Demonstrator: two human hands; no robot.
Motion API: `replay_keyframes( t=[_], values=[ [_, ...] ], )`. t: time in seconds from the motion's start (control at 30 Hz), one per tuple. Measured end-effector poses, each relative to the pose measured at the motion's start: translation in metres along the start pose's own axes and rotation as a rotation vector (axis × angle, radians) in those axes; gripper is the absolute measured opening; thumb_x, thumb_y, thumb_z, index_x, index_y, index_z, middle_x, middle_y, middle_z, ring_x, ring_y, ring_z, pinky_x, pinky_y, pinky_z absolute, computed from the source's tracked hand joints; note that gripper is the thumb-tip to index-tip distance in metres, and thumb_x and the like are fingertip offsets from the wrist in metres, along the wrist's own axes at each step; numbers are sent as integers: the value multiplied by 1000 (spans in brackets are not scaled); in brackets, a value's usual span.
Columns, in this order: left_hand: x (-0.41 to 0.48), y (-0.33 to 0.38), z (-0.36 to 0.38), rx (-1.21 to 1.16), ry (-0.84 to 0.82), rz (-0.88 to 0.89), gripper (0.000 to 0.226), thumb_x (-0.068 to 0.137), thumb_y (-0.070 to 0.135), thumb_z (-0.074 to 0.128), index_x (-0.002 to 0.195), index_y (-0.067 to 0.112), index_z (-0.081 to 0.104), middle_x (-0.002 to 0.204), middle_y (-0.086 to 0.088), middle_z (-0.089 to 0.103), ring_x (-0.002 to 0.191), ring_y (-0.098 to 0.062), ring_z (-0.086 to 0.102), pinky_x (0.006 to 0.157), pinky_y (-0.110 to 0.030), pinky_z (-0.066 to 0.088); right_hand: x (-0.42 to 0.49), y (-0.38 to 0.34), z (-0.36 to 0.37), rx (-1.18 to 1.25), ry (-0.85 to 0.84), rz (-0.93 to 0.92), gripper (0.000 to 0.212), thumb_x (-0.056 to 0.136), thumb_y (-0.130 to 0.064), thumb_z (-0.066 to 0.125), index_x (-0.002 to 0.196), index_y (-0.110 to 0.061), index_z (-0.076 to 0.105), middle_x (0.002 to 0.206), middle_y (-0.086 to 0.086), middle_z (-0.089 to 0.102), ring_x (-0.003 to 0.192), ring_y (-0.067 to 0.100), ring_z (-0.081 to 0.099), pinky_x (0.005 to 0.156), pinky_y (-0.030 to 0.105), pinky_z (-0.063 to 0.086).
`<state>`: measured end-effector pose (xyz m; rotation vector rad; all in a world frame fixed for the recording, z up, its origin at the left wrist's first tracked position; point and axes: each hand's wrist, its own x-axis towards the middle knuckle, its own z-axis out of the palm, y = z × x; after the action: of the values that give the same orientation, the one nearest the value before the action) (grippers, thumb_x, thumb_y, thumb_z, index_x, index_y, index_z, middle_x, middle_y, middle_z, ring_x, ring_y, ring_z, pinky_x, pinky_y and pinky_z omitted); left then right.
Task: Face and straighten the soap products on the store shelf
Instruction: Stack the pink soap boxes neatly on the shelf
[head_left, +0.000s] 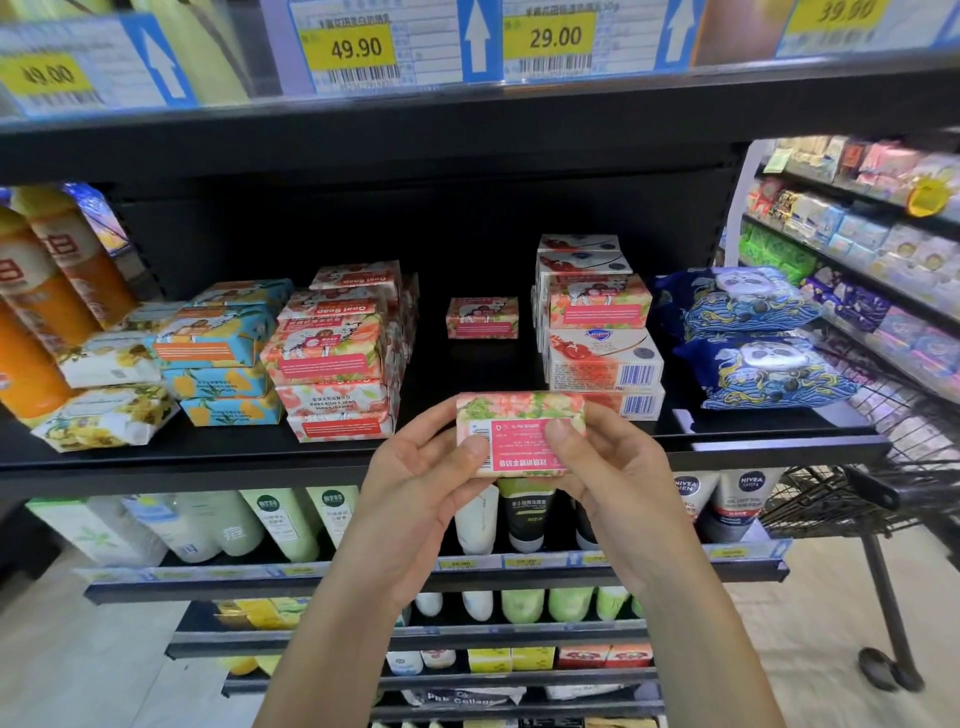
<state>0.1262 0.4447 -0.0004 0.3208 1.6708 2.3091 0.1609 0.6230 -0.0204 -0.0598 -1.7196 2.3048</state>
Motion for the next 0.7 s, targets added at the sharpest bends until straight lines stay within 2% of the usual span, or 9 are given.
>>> replay_keyframes(
  t=[0.17, 0.3, 0.43, 0.6, 0.7],
  values=[
    [-1, 1, 2, 2, 24, 1, 53, 85, 15, 68, 137, 17, 59, 122, -9, 74, 116, -23, 70, 103, -40, 51, 1, 4, -3, -1, -20, -38, 42, 87, -24, 77, 126, -13, 67, 118, 10, 75, 115, 28, 70, 104, 50, 53],
    [-2, 4, 3, 55, -36, -24, 43, 93, 35, 59, 130, 15, 67, 125, -10, 72, 122, -22, 66, 108, -40, 49, 2, 6, -9, -18, -67, -91, 44, 88, -17, 74, 131, -14, 65, 126, 9, 71, 121, 30, 66, 106, 52, 49],
    [-2, 6, 3, 51, -54, -76, 56, 88, 52, 53, 124, 11, 69, 121, -12, 74, 118, -23, 69, 103, -36, 54, 3, 7, -13, -19, -107, -150, 48, 86, -10, 73, 132, -9, 62, 127, 10, 70, 124, 29, 64, 106, 47, 50],
    [1, 4, 2, 49, -11, -92, 52, 88, 44, 60, 122, 5, 70, 117, -13, 75, 114, -26, 71, 99, -37, 56, 3, 7, -15, -6, -187, -154, 51, 87, -5, 73, 135, -8, 59, 131, 11, 67, 128, 29, 61, 101, 37, 53],
    [1, 2, 2, 15, 19, -84, 53, 85, 41, 65, 121, 2, 70, 116, -17, 75, 115, -30, 70, 99, -37, 57, 3, 5, -14, -14, -186, -133, 53, 86, -17, 79, 136, -14, 60, 133, 7, 67, 128, 27, 60, 99, 34, 53]
  ],
)
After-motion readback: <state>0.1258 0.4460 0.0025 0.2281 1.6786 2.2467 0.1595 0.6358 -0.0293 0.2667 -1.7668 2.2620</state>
